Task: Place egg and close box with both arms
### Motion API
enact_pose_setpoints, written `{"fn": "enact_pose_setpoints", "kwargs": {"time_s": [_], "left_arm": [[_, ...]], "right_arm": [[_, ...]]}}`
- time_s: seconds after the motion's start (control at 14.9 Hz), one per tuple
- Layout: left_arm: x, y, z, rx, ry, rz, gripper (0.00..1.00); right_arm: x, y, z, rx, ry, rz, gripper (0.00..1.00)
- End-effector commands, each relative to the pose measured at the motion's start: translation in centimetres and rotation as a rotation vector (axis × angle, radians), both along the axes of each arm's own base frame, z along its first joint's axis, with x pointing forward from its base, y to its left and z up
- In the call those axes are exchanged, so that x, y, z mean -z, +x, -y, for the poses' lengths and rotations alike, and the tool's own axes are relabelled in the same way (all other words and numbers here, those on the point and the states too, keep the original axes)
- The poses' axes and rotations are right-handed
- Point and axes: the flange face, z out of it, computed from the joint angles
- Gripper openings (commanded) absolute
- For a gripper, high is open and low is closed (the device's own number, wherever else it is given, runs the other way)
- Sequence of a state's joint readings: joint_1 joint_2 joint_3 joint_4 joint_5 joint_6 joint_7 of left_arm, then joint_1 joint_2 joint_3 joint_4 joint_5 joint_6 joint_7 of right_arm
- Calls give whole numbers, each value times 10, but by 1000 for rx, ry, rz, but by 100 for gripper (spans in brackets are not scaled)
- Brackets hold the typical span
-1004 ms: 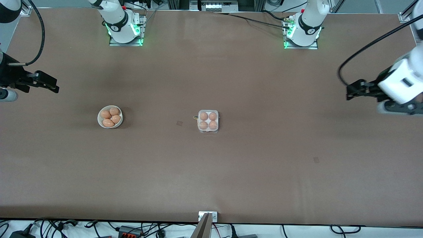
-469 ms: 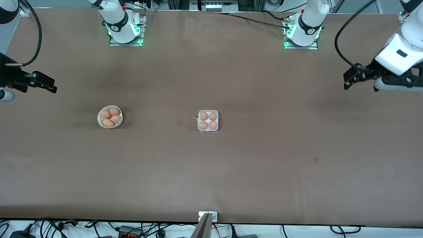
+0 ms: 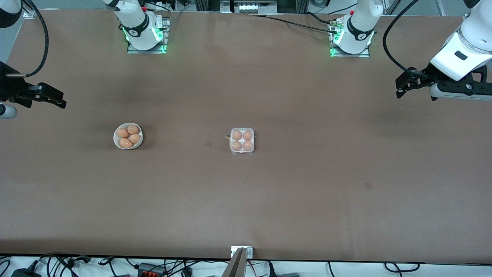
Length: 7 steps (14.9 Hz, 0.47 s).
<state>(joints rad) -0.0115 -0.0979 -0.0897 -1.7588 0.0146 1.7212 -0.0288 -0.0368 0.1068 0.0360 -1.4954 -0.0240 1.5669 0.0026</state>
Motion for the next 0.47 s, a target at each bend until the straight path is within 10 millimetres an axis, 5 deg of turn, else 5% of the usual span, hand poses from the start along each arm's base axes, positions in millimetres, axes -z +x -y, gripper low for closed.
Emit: {"fn": "enact_pose_setpoints", "kwargs": {"time_s": [0.0, 0.4], "left_arm": [[-2, -2, 0, 4, -3, -2, 100], [-4, -2, 2, 7, -3, 1, 100]], "right_arm": [[0, -1, -4, 1, 10, 11, 100], [3, 1, -3, 3, 12, 2, 100]]}}
